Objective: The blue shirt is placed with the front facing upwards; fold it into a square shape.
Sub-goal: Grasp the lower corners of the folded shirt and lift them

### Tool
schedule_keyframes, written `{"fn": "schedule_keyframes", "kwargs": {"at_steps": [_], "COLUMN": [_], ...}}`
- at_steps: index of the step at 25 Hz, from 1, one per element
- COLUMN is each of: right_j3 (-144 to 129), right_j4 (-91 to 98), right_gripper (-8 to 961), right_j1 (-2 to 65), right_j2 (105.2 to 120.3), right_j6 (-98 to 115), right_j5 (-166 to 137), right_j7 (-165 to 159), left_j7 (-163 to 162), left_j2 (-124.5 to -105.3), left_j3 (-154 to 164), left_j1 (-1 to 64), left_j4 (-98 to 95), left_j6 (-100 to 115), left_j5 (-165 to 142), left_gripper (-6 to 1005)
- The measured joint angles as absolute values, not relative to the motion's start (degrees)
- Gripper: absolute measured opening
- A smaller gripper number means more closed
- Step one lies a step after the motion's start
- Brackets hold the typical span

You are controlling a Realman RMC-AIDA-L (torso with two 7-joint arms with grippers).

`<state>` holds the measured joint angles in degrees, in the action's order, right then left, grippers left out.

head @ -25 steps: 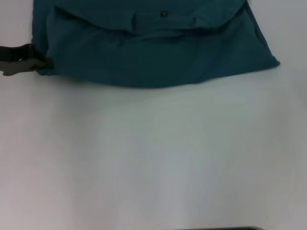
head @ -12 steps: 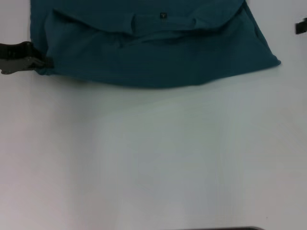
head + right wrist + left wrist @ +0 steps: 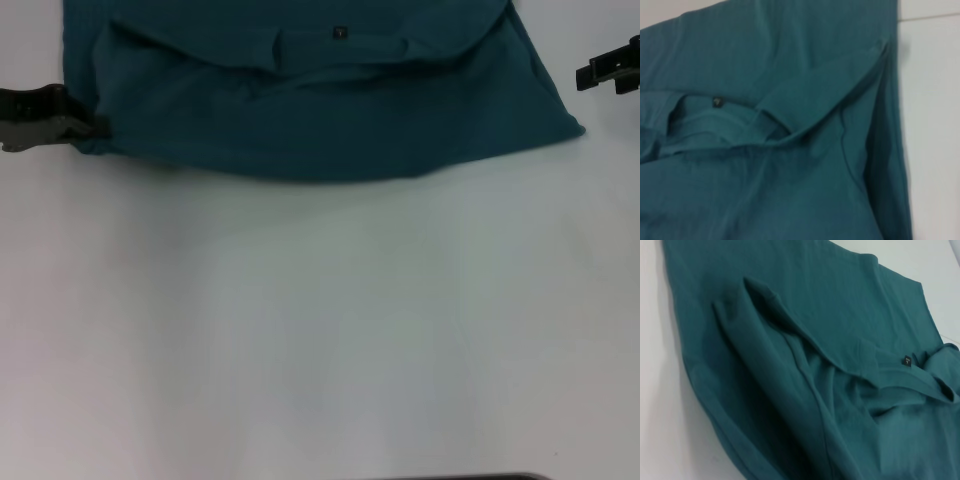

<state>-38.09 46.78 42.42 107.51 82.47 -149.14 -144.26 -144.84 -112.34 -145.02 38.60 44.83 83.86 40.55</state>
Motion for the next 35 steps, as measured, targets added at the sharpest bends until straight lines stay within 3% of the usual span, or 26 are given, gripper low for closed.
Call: {"fn": "schedule_keyframes", "kwargs": {"at_steps": [3,14,25,35], "right_j3": [-37.9,-38.4,-38.4,-38.4], "right_j4": [45.7,38.4,37.1,36.3], "right_gripper": [684,682,683,682], "right_j1": [41.9,42.6,42.5,42.8], "right_j2": [108.57,109.2,111.55,111.78], "right_j6": [79.5,72.1,67.9,67.3], "right_j5": [-149.1,-149.2,-149.2,-149.2], "right_j7": [-141.7,-138.5,-135.7,-134.8], "left_j7": [-144.8,-144.6,-144.5,-144.0], "left_j2": [-112.47,-112.69,-113.22,-113.39], "left_j3": [-145.0,-145.0,-144.9,-144.9], "left_j1": [38.7,38.8,38.5,38.7], "left_j4": [44.8,44.8,44.8,44.6], "left_j6": [83.6,83.3,82.8,82.8], "left_j5": [40.6,40.6,40.6,40.6], "left_gripper": [35,36,34,35]}}
